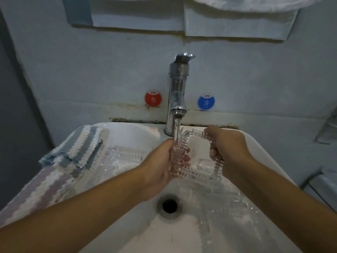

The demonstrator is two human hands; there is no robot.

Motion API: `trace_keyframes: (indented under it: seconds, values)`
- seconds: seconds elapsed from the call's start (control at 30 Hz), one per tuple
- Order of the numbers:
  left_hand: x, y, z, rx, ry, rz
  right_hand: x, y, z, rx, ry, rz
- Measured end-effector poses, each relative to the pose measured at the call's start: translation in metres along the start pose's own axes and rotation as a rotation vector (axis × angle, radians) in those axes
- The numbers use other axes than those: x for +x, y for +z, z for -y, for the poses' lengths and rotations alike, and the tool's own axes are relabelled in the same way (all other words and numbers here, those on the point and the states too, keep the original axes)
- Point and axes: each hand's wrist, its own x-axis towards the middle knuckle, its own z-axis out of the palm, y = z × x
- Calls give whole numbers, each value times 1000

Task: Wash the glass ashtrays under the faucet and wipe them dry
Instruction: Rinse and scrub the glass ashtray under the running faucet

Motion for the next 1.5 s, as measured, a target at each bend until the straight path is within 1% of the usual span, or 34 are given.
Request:
trace_keyframes:
  seconds: [0.1,0.2,0.3,0.4,0.5,0.6,0.7,0.8,0.87,0.97,1.03,1.1,1.17,1.23,1.27,1.37,1.4,1.5]
  values:
    - [1,0,-5,49,92,-2,-2,1,-2,-68,-93,23]
    - [-2,1,-12,56,134,-2,-3,2,-2,-73,-141,53]
    - [-7,0,-21,45,132,46,-5,3,-1,-83,-164,84]
    - [-11,1,-27,88,111,83,-8,4,-1,-94,-179,98]
    - [-11,0,-27,92,84,80,-10,4,-1,-105,-189,87]
    - [-15,4,-28,125,103,74,-10,3,0,-126,-219,91]
    - [-18,10,-26,131,117,112,-9,2,2,-159,-253,85]
    - [-18,12,-27,127,125,136,-8,0,4,-161,-273,82]
    - [-17,10,-29,93,130,120,-9,0,4,-167,-269,84]
    - [-16,6,-29,36,95,106,-10,1,4,-166,-235,89]
    - [-17,7,-27,35,85,98,-11,1,5,-129,-149,107]
    - [-20,10,-24,98,124,37,-13,3,4,-6,-8,141]
    - [-25,14,-21,230,190,-49,-15,4,1,89,106,181]
    - [-23,14,-18,323,221,-94,-15,4,-2,98,140,198]
    - [-21,13,-17,327,211,-115,-15,4,-3,92,143,204]
    - [-17,8,-17,272,150,-197,-17,6,-3,80,157,231]
    - [-16,6,-17,243,113,-202,-17,7,-4,75,167,239]
    - [-17,1,-16,100,-9,-122,-19,8,-7,66,201,266]
